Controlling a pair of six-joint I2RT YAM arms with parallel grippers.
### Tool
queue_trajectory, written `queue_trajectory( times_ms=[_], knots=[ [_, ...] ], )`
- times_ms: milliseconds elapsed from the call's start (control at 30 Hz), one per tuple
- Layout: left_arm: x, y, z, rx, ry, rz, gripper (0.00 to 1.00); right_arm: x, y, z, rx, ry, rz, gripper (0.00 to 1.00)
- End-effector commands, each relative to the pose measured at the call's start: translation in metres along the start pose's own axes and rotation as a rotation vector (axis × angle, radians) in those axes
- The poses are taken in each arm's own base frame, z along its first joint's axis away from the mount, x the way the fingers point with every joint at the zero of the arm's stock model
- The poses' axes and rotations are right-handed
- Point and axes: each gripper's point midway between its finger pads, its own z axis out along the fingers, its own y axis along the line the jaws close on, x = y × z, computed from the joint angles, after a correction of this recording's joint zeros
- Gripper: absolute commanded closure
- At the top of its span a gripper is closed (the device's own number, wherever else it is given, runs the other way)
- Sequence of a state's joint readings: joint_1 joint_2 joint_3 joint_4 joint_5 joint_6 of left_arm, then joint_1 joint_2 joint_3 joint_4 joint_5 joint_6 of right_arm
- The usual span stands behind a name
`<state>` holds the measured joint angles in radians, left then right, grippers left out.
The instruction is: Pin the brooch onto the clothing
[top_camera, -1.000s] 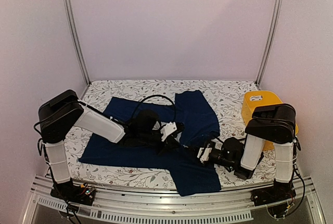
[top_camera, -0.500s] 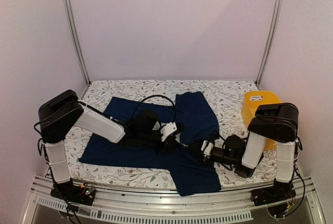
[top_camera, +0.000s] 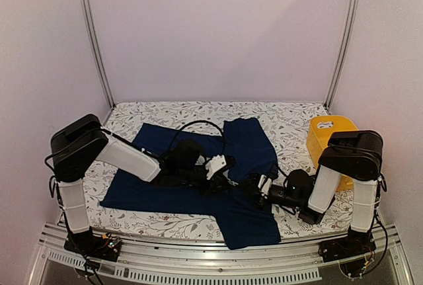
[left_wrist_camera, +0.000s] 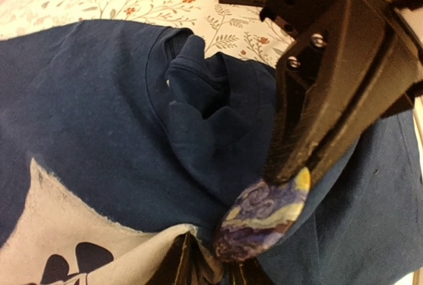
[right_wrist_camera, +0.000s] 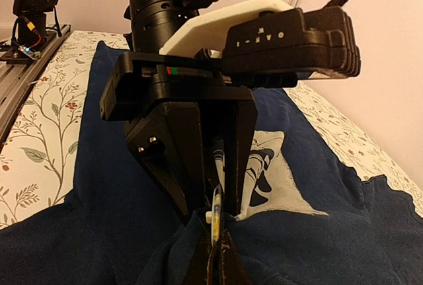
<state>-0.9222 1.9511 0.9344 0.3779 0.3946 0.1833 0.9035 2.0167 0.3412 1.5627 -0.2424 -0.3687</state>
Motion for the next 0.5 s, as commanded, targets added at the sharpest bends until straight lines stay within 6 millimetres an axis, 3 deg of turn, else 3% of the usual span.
queue_trajectory(
  times_ms=[0,100,167,333,467],
  knots=[
    [-0.011,-0.003,-0.002,-0.008,-0.021,0.03,0.7,-0.043,-0.012,-0.004,0.025,-0.163,-0.016,1.0],
    [-0.013,-0.005,-0.017,-0.021,-0.027,0.059,0.48,-0.04,-0.015,-0.007,0.018,-0.16,-0.013,1.0],
    [-0.018,-0.012,-0.028,0.0,-0.035,0.087,0.42,-0.04,-0.014,-0.008,0.005,-0.163,-0.011,1.0],
    [-0.028,-0.017,-0.036,0.027,-0.035,0.112,0.41,-0.043,-0.012,-0.008,-0.022,-0.166,-0.023,1.0],
    [-0.035,-0.015,-0.035,0.042,-0.051,0.123,0.53,-0.045,-0.01,-0.009,-0.037,-0.173,-0.032,1.0]
  ],
)
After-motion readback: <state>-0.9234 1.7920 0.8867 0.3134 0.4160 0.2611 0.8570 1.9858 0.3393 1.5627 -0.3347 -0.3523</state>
